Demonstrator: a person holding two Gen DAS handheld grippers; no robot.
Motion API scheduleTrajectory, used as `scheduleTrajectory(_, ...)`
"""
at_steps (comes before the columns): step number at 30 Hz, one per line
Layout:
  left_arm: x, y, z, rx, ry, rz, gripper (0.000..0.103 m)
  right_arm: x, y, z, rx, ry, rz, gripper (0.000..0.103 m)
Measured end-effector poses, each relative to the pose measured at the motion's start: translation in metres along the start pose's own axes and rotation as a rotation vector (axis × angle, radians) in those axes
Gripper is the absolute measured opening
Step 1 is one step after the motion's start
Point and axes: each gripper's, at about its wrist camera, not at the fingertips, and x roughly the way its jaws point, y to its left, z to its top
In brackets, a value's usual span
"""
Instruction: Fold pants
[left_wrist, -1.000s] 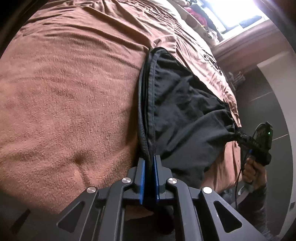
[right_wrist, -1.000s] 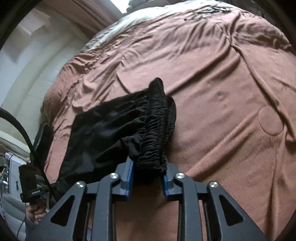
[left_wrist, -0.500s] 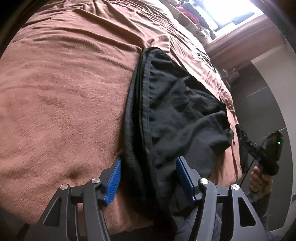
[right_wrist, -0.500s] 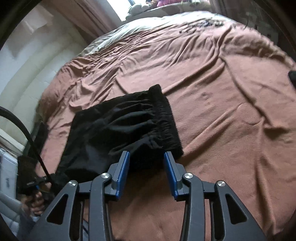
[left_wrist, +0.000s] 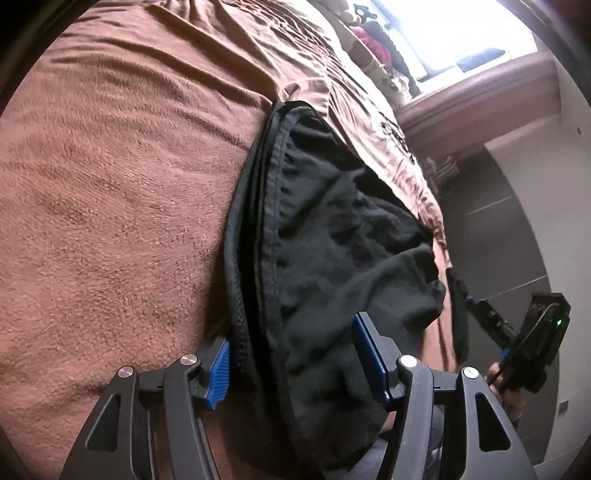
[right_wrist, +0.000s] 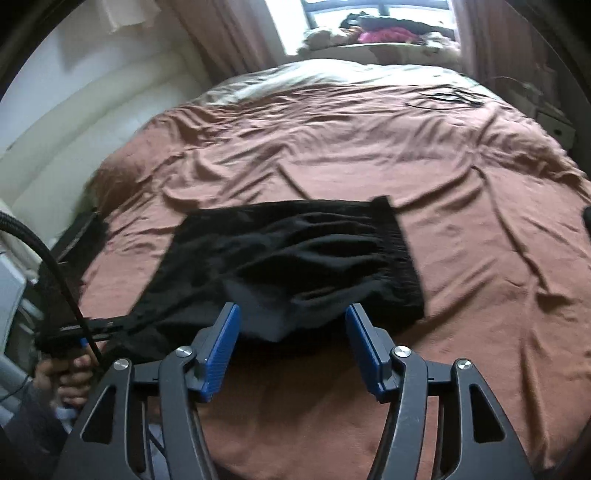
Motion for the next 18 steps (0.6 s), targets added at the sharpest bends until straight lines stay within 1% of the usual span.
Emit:
scheduleTrajectory(2, -0.001, 0.000, -0.003, -0.007, 0.007, -0.019, 0.061, 0.007, 0.010, -0.001, -0.039, 0.012, 0.018, 0.058)
scheduleTrajectory(3, -0.002, -0.001, -0.006, -0.007, 0.014, -0.025, 0.061, 0.011, 0.013, 0.000, -0.049, 0.018, 0.017, 0.056)
scheduleTrajectory(4, -0.004, -0.001, -0.009, -0.003, 0.017, -0.028, 0.061, 0.017, 0.020, 0.000, -0.058, 0.030, 0.023, 0.049)
scheduleTrajectory(5, -0.006, -0.002, -0.011, -0.001, 0.018, -0.032, 0.061, 0.022, 0.025, 0.000, -0.066, 0.039, 0.042, 0.046)
scheduleTrajectory(7, -0.011, -0.001, -0.019, -0.005, 0.021, -0.050, 0.061, 0.032, 0.034, 0.001, -0.067, 0.053, 0.049, 0.034)
scheduleTrajectory(9, -0.014, 0.002, -0.026, -0.014, 0.020, -0.062, 0.060, 0.041, 0.043, 0.002, -0.076, 0.060, 0.058, 0.028)
scheduleTrajectory(11, -0.018, 0.004, -0.033, -0.022, 0.014, -0.078, 0.059, 0.054, 0.050, 0.002, -0.085, 0.072, 0.053, 0.026)
scheduleTrajectory(12, -0.020, 0.005, -0.036, -0.026, 0.013, -0.085, 0.058, 0.061, 0.048, 0.005, -0.086, 0.077, 0.054, 0.022)
scheduleTrajectory(14, -0.022, 0.005, -0.039, -0.031, 0.006, -0.093, 0.057, 0.076, 0.048, 0.000, -0.084, 0.115, 0.047, 0.018)
scheduleTrajectory(16, -0.022, 0.005, -0.041, -0.029, -0.005, -0.089, 0.054, 0.087, 0.047, -0.004, -0.082, 0.157, 0.033, 0.012)
scheduleTrajectory(18, -0.020, 0.008, -0.040, -0.038, -0.011, -0.076, 0.044, 0.096, 0.046, -0.013, -0.085, 0.215, 0.015, 0.011)
